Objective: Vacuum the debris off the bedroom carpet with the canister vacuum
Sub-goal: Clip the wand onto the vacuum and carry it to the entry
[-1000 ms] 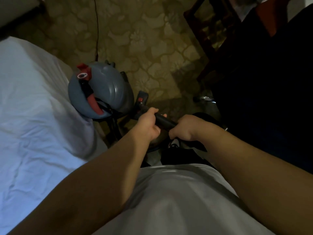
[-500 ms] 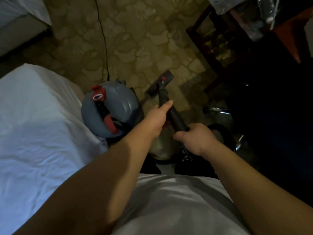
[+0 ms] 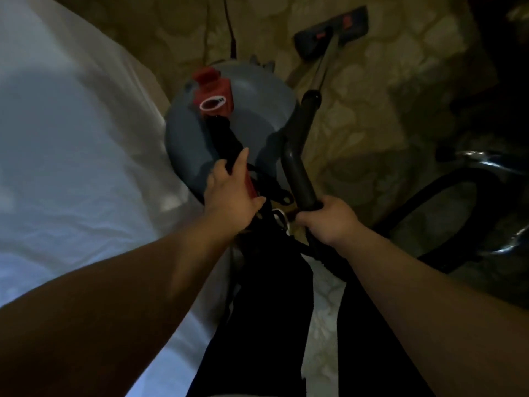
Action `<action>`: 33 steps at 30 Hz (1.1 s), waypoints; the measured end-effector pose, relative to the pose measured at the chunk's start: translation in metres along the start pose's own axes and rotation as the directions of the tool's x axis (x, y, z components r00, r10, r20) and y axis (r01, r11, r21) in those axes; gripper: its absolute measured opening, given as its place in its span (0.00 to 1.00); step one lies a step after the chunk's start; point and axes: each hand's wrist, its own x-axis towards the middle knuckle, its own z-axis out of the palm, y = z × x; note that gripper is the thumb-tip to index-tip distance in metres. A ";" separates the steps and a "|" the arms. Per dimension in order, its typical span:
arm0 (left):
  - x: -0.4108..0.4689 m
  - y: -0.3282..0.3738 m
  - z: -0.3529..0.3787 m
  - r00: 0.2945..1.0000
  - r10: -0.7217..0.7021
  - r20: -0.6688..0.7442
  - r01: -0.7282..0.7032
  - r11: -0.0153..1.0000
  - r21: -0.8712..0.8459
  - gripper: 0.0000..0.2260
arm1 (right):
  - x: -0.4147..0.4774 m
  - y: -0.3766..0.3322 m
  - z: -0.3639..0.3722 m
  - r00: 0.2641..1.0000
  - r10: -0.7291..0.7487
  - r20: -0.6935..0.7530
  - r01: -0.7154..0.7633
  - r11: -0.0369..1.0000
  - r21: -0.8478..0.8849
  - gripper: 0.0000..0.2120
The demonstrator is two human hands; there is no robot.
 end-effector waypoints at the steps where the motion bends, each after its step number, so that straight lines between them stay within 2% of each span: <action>1: 0.009 -0.003 0.010 1.000 0.024 -0.020 -0.024 1.000 0.019 0.49 | 0.013 0.002 0.007 1.000 0.013 0.013 -0.013 1.000 -0.007 0.12; 3: 0.027 -0.009 0.032 0.996 0.053 -0.065 -0.051 0.998 0.034 0.49 | 0.038 0.007 0.018 1.000 0.025 0.006 -0.025 0.999 0.020 0.06; 5: 0.037 -0.016 0.055 0.987 0.099 -0.124 -0.097 0.995 0.018 0.48 | 0.058 0.020 0.024 1.000 0.025 -0.015 -0.024 0.998 0.055 0.09; 8: 0.044 -0.025 0.091 0.927 0.221 -0.302 -0.201 0.975 0.095 0.45 | 0.079 0.049 0.029 0.997 0.050 -0.063 -0.046 0.996 0.074 0.11; 14: 0.049 -0.034 0.119 0.853 0.260 -0.452 -0.239 0.965 0.105 0.40 | 0.121 0.080 0.042 0.991 0.132 0.011 -0.131 0.969 0.212 0.12; 19: 0.049 -0.033 0.120 0.835 0.288 -0.469 -0.248 0.958 0.146 0.38 | 0.156 0.056 0.048 0.992 0.127 -0.019 -0.113 0.933 0.343 0.08; 23: 0.046 -0.029 0.121 0.854 0.235 -0.464 -0.194 0.972 0.135 0.36 | 0.158 0.056 0.048 0.998 0.066 0.003 -0.063 0.938 0.340 0.11; 28: 0.045 -0.022 0.123 0.853 0.182 -0.489 -0.156 0.983 0.095 0.34 | 0.155 0.053 0.043 0.998 0.048 0.028 -0.055 0.929 0.365 0.10; 31: 0.042 -0.024 0.116 0.884 0.198 -0.423 -0.167 0.980 0.109 0.40 | 0.146 0.034 0.033 0.997 0.055 0.047 -0.070 0.907 0.415 0.05; 33: 0.036 -0.025 0.106 0.900 0.238 -0.366 -0.216 0.971 0.101 0.42 | 0.133 0.010 0.023 1.000 0.000 0.002 -0.001 0.898 0.441 0.05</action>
